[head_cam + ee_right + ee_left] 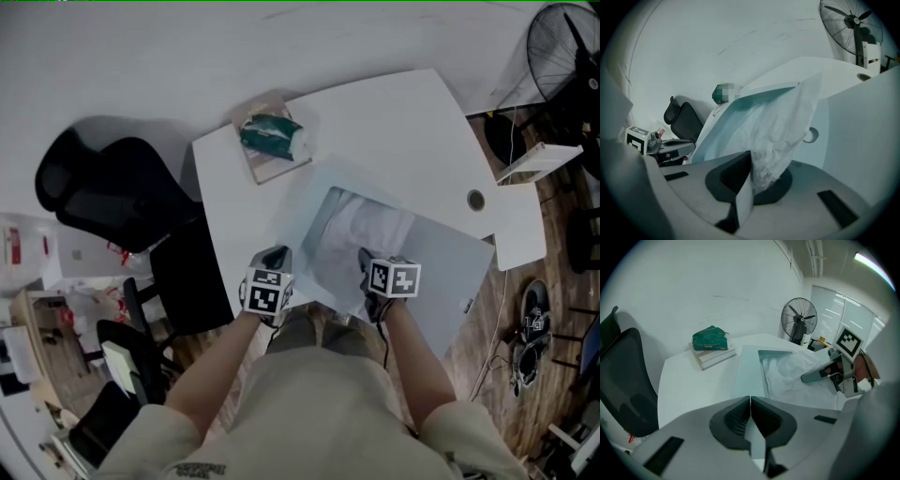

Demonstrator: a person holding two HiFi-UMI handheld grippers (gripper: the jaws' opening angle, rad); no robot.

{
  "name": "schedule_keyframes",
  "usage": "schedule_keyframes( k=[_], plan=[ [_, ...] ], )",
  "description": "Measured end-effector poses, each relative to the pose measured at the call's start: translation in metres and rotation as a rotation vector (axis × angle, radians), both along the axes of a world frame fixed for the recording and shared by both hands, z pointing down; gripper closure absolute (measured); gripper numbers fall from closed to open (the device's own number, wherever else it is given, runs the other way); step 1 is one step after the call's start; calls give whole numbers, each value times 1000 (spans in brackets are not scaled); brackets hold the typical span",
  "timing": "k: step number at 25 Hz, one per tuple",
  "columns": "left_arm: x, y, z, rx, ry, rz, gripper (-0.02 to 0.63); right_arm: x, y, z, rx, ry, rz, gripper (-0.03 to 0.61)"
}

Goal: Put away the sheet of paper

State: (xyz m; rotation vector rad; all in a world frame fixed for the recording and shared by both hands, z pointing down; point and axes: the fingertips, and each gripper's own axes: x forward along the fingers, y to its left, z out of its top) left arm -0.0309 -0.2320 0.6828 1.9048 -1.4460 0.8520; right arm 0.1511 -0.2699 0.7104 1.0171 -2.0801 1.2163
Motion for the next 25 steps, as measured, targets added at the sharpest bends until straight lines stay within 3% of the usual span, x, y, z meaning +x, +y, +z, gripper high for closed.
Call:
schedule_keyframes(
  k=[11,18,25],
  plan=[
    [-1,8,3,-27,103,-17,589,-47,-9,10,-48,-70,65,554],
    [-2,8,3,-19,128,-15,589,-76,-19,15,-70,-127,65,552],
    [-1,9,5,-25,143,-22,589,-84,-18,17,-76,-111,47,552]
  ],
)
